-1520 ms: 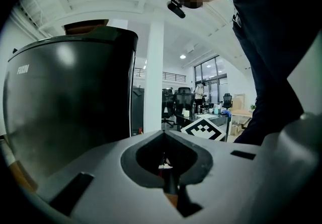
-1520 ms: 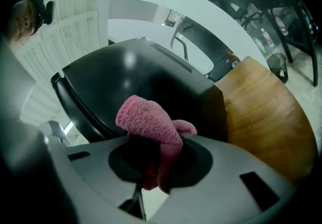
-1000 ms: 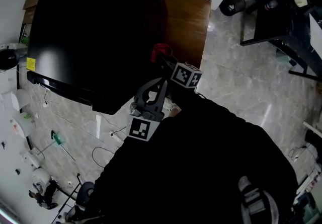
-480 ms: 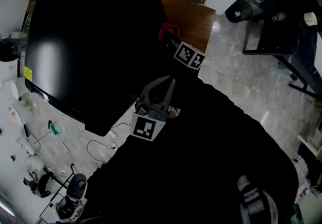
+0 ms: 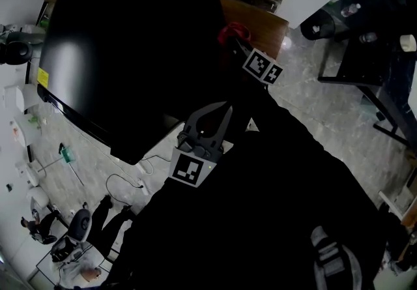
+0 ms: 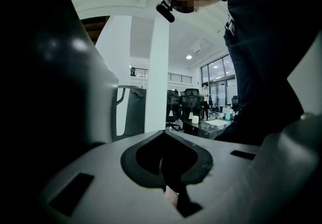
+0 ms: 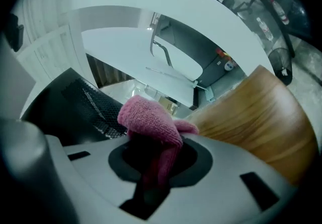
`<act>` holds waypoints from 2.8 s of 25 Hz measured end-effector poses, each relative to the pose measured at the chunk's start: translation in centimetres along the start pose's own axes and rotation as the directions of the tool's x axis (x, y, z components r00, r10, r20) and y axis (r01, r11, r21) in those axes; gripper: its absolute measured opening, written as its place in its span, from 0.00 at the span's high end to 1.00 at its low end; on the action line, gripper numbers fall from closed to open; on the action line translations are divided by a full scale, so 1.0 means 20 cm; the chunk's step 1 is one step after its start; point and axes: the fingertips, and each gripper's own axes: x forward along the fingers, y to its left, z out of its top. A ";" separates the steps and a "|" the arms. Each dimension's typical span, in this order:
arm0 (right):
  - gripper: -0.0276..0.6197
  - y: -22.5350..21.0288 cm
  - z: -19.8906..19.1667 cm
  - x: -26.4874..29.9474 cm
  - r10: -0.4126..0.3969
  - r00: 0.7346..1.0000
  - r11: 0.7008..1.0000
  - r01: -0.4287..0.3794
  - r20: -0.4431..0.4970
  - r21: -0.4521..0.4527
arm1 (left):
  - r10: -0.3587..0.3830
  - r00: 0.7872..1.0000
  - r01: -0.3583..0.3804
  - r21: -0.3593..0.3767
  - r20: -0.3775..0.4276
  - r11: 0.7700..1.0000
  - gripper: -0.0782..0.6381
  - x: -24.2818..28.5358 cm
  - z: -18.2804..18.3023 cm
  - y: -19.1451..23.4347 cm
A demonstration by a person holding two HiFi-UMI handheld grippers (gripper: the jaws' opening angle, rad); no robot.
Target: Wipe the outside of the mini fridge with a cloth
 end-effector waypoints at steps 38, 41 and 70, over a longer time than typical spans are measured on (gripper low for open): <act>0.83 2.51 -0.91 -0.99 -0.096 0.969 0.124 -0.216 -0.228 -0.969 | -0.123 0.923 0.083 0.123 0.364 0.989 0.89 -2.04 0.95 0.35; 0.83 2.42 -0.96 -0.89 -0.184 0.954 0.066 -0.230 -0.238 -0.971 | -0.124 0.920 0.079 0.132 0.373 0.988 0.89 -2.02 0.98 0.37; 0.83 1.88 0.18 0.06 -0.341 0.899 0.212 -0.209 -0.273 -0.955 | -0.146 0.963 0.132 0.076 0.226 0.988 0.89 -1.11 1.24 0.73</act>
